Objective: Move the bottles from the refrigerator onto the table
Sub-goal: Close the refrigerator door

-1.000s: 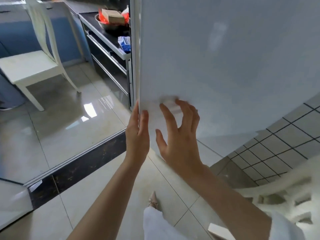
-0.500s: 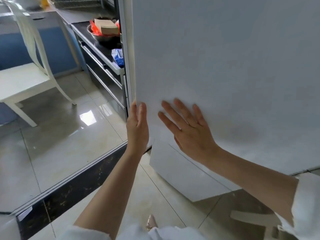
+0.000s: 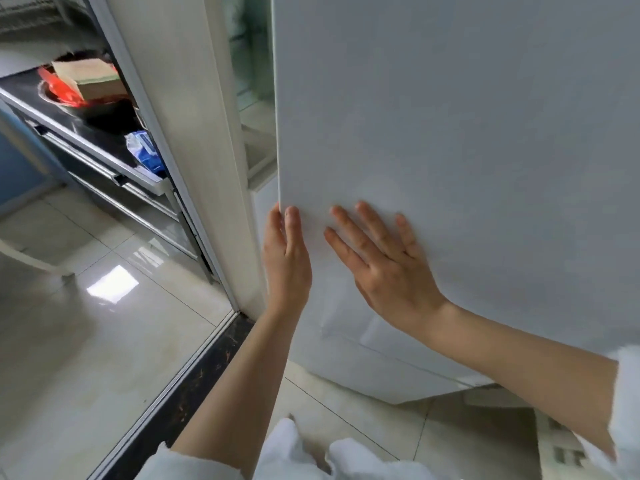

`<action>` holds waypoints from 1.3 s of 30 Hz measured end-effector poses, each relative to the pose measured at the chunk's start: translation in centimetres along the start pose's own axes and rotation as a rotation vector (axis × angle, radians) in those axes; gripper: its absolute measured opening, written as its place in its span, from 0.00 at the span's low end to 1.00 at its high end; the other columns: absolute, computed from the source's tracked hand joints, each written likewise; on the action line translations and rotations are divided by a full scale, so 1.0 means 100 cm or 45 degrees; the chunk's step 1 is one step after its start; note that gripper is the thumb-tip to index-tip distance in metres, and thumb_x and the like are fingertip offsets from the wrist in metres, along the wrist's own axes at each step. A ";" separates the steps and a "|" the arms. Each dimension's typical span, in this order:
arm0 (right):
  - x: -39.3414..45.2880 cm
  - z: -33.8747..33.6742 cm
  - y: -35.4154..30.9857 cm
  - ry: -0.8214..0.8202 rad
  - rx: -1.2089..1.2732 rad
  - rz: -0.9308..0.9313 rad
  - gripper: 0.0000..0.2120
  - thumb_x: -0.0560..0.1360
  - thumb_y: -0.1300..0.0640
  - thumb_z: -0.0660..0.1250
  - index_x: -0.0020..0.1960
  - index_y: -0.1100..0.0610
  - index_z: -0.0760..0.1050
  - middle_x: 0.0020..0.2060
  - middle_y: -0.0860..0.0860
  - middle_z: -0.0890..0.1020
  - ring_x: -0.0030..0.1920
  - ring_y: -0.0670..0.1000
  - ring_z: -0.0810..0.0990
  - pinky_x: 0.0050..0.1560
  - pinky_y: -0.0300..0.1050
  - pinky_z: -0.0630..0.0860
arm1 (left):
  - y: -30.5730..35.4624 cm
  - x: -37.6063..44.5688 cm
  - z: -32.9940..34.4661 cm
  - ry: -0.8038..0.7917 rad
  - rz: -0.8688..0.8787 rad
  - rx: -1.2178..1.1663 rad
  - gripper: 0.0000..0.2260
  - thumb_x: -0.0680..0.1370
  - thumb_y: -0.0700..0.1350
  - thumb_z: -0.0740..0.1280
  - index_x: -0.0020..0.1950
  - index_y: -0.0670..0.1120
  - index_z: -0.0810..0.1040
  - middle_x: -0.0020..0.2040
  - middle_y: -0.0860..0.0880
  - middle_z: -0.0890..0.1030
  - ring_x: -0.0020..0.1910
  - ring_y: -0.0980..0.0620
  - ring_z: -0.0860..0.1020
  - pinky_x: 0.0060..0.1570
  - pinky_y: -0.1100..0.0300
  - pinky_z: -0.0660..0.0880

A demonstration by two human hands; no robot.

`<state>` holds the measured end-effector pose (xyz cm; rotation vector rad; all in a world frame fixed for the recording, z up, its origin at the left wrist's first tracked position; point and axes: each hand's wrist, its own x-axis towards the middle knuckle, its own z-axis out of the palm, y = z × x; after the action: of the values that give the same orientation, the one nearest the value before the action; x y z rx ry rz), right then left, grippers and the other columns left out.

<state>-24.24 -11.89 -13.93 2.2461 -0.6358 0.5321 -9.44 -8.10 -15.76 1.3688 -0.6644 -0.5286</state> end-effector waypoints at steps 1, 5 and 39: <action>0.002 0.003 0.001 -0.016 -0.015 0.011 0.26 0.78 0.63 0.53 0.75 0.52 0.60 0.75 0.50 0.60 0.75 0.53 0.56 0.75 0.55 0.41 | 0.000 0.005 0.003 -0.006 0.004 -0.007 0.14 0.84 0.47 0.54 0.56 0.39 0.74 0.45 0.51 0.78 0.41 0.65 0.74 0.44 0.72 0.69; 0.006 0.014 0.003 -0.028 -0.117 0.042 0.26 0.79 0.61 0.55 0.75 0.50 0.59 0.75 0.48 0.61 0.76 0.54 0.54 0.75 0.56 0.41 | -0.006 0.018 0.015 -0.027 0.034 -0.081 0.19 0.83 0.51 0.54 0.61 0.36 0.71 0.53 0.39 0.78 0.47 0.58 0.75 0.48 0.67 0.71; -0.071 -0.065 -0.067 -0.671 0.365 0.488 0.32 0.73 0.56 0.65 0.73 0.65 0.61 0.68 0.60 0.70 0.73 0.64 0.60 0.72 0.61 0.59 | -0.035 -0.077 -0.050 -0.261 -0.062 0.336 0.21 0.82 0.46 0.60 0.74 0.51 0.64 0.75 0.53 0.64 0.74 0.54 0.63 0.72 0.48 0.64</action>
<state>-27.16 -1.00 -17.17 2.5666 -1.3492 0.2099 -11.32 0.29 -20.52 1.5937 -0.8934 -0.6425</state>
